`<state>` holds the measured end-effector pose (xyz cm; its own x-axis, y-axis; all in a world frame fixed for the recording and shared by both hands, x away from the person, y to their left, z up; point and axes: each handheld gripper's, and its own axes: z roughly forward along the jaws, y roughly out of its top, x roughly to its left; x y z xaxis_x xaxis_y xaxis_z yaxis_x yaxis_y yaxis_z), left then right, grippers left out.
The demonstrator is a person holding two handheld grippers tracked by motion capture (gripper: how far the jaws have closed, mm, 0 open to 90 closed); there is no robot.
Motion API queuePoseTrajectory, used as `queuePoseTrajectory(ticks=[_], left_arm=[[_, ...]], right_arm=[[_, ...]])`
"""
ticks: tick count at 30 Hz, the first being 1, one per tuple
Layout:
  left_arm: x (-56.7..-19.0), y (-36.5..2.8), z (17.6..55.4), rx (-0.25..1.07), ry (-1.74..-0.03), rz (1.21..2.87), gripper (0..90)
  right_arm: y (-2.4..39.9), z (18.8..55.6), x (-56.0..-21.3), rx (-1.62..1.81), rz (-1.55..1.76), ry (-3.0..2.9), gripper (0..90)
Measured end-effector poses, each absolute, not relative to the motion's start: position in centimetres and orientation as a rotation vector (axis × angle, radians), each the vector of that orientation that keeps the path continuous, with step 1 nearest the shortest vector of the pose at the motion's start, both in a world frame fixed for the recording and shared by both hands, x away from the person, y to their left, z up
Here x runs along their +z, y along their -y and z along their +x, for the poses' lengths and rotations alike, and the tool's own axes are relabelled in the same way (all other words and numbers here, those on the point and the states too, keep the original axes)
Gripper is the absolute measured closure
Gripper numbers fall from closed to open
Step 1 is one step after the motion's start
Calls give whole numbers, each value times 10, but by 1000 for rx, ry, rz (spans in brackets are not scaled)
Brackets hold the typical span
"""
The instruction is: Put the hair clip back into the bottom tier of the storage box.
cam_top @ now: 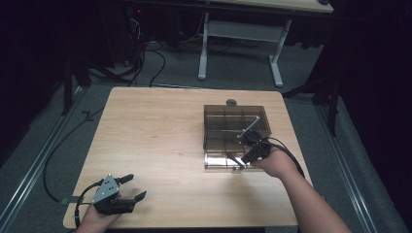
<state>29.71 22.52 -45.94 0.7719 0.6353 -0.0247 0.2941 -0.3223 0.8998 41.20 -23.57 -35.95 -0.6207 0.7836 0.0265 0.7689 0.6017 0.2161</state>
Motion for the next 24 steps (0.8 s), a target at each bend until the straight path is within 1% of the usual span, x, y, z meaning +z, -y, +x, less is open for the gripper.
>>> queuePoseTrajectory(ticks=[5, 8, 10, 13, 14, 15, 24], left_arm=[[-459, -225, 298, 410, -707, 1921, 224], [-459, -225, 297, 412, -706, 1922, 225], [-459, -225, 297, 412, -706, 1922, 224], [-459, -225, 297, 412, -707, 1921, 224], [-459, -225, 297, 412, -708, 1922, 224], [-459, -225, 297, 412, -708, 1921, 224], [-459, -225, 298, 408, -711, 1921, 223]], right_arm=[[243, 399, -361, 353, 1312, -2727, 766], [245, 390, -362, 390, 1357, -2698, 752], [247, 387, -364, 413, 1321, -2684, 742], [247, 379, -366, 440, 1390, -2643, 730], [249, 378, -367, 468, 1314, -2645, 728], [250, 376, -368, 483, 1310, -2634, 724], [255, 353, -375, 650, 1301, -2505, 662]])
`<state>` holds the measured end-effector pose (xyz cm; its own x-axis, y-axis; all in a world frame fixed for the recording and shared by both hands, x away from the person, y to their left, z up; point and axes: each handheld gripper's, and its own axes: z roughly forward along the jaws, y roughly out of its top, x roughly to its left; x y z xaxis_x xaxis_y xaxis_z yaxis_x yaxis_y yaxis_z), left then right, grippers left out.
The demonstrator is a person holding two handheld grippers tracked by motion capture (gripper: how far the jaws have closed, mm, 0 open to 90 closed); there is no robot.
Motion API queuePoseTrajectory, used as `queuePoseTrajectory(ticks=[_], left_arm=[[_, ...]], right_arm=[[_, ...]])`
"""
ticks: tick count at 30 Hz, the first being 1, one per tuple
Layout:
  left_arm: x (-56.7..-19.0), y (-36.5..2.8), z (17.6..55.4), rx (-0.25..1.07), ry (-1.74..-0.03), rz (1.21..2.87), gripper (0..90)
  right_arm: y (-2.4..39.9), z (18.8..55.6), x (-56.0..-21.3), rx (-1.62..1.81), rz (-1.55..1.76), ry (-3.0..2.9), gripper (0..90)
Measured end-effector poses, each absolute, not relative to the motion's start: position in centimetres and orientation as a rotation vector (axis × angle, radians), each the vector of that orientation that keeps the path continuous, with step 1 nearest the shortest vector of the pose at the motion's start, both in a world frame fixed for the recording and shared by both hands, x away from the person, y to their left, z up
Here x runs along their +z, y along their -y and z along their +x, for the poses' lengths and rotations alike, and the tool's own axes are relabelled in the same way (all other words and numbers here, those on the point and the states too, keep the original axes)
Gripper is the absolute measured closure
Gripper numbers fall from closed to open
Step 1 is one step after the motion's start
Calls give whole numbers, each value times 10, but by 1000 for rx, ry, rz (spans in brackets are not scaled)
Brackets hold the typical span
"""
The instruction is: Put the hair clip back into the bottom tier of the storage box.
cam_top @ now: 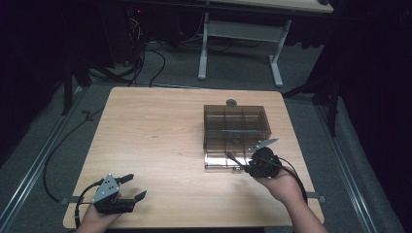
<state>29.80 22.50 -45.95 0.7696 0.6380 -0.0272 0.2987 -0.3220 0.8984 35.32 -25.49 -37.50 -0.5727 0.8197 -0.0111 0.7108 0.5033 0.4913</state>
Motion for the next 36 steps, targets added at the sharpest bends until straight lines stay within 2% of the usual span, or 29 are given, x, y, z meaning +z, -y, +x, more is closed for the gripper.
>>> queuePoseTrajectory(ticks=[16, 27, 36], left_arm=[[-459, -225, 298, 412, -721, 1918, 221], [-459, -225, 298, 414, -710, 1916, 220], [-460, -224, 297, 422, -711, 1918, 219]], right_arm=[[254, 301, -415, 997, 1228, -2189, 594], [254, 264, -451, 1189, 1220, -1968, 578], [263, 258, -453, 1228, 1253, -1949, 567]])
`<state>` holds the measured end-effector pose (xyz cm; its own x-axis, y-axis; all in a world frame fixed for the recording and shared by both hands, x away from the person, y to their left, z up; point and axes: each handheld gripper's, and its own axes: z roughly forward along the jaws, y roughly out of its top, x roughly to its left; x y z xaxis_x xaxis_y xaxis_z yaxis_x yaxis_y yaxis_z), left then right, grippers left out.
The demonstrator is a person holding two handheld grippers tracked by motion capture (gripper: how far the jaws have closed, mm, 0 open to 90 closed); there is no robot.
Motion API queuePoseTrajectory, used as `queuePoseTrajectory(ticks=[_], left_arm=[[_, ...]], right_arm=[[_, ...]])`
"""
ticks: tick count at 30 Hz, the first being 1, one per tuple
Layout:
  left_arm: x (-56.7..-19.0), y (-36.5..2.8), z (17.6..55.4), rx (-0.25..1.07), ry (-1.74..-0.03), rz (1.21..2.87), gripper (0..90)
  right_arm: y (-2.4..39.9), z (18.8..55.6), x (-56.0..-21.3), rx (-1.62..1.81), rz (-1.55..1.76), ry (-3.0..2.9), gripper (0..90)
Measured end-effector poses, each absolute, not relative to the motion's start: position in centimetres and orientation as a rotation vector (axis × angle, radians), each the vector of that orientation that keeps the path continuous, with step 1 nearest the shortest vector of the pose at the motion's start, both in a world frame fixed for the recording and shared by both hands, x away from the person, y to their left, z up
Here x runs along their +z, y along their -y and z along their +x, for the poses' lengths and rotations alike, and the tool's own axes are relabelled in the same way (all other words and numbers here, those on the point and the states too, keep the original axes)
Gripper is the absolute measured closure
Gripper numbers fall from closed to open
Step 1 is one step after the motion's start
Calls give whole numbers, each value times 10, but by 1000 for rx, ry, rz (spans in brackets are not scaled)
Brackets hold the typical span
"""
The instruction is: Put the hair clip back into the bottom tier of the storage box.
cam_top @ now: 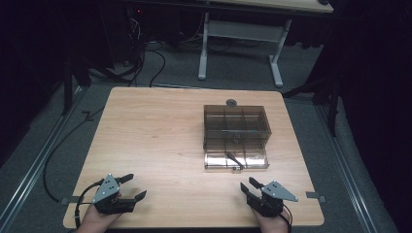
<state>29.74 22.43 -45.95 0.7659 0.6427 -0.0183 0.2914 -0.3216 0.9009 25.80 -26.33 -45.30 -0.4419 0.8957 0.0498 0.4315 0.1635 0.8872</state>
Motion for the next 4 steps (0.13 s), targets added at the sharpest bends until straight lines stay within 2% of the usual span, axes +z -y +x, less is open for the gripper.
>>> queuePoseTrajectory(ticks=[4], left_arm=[[-459, -224, 297, 422, -704, 1919, 219]], right_arm=[[262, 261, -453, 1223, 1260, -1956, 564]])
